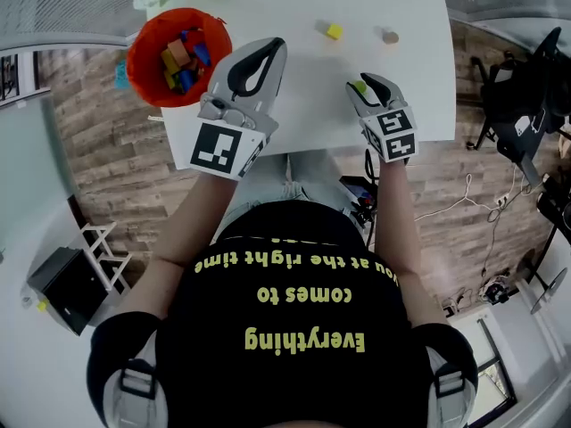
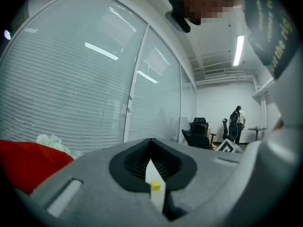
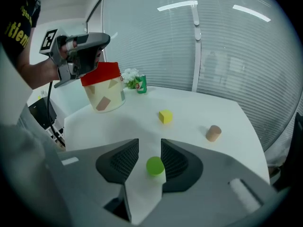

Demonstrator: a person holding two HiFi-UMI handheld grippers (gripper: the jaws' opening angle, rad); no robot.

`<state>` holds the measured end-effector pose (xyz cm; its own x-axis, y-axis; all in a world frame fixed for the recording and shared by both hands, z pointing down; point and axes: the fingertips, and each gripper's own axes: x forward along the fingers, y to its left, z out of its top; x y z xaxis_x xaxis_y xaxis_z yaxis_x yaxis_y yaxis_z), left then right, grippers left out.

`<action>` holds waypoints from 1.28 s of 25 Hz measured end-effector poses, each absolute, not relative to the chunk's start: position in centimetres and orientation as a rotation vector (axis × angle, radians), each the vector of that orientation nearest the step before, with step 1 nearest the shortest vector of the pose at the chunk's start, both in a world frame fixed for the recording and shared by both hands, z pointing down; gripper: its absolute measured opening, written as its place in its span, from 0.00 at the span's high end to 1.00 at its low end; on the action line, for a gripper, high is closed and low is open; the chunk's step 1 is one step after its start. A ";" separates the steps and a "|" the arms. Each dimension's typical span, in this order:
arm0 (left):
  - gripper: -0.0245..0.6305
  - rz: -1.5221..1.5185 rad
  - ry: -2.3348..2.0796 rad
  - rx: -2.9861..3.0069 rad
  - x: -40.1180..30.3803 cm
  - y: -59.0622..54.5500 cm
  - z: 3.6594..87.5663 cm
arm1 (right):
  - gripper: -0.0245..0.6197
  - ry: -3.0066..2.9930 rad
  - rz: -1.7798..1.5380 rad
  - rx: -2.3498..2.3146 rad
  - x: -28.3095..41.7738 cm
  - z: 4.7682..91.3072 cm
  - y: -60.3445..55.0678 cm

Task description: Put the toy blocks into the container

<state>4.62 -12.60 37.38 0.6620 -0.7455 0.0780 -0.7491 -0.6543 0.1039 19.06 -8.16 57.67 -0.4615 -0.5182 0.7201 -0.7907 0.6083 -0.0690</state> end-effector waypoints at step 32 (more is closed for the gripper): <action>0.97 0.067 -1.244 2.710 4.8 -12.8 38.9 | 0.73 -2.089 0.583 0.976 20.1 62.3 -7.3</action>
